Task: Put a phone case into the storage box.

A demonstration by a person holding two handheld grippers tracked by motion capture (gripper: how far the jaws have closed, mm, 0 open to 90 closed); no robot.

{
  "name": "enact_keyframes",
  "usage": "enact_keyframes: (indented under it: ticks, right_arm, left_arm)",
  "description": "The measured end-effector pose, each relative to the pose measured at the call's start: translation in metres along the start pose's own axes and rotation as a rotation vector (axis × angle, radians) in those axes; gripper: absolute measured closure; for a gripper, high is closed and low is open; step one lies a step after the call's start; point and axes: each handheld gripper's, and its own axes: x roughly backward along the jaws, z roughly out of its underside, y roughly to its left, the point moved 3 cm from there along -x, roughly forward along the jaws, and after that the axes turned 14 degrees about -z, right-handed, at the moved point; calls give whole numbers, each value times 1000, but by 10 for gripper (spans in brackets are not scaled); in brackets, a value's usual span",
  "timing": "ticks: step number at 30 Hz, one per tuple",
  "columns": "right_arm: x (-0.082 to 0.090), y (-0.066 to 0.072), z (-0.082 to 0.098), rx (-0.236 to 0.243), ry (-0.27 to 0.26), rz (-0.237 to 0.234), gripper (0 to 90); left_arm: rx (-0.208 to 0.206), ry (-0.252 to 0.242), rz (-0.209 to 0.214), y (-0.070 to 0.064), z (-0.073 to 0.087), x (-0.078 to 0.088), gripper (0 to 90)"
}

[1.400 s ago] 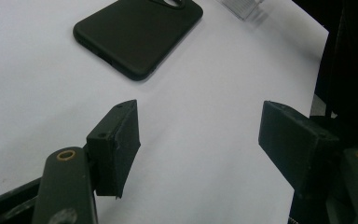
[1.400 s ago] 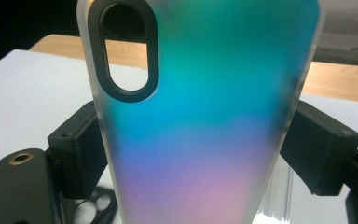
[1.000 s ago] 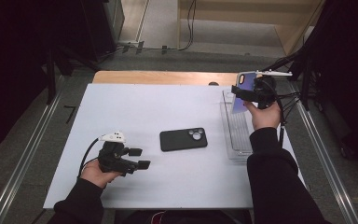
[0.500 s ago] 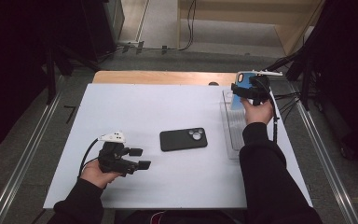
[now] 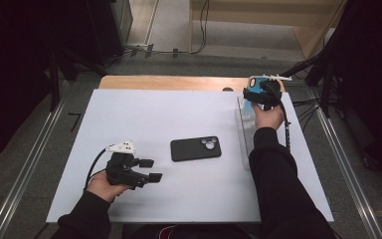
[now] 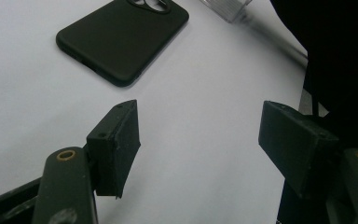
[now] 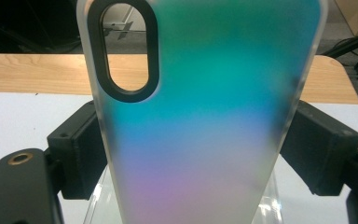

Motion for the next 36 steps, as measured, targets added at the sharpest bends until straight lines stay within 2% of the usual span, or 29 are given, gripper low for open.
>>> enact_keyframes:
  ticks: [8, 12, 16, 23, 32, 36]
  right_arm:
    - [-13, -1, 4, -18, -26, 33, 143]
    - [-18, 0, 7, 8, -13, 56, 142]
    - [-21, -1, 8, 1, -30, 44, 141]
    - [-22, 0, 9, 20, -21, 45, 139]
    - [-24, 5, 10, 14, -18, 5, 140]
    - [-26, 3, 11, -7, -26, -5, 140]
  left_arm:
    - [5, -3, 2, 1, 0, 0, 295]
    - [5, -3, 4, 1, 0, 0, 295]
    - [7, -3, 5, 1, 0, 0, 295]
    - [8, -5, 4, 1, 0, 0, 295]
    - [6, -3, 7, 1, -1, -1, 295]
    - [5, -5, 8, 1, -1, -1, 295]
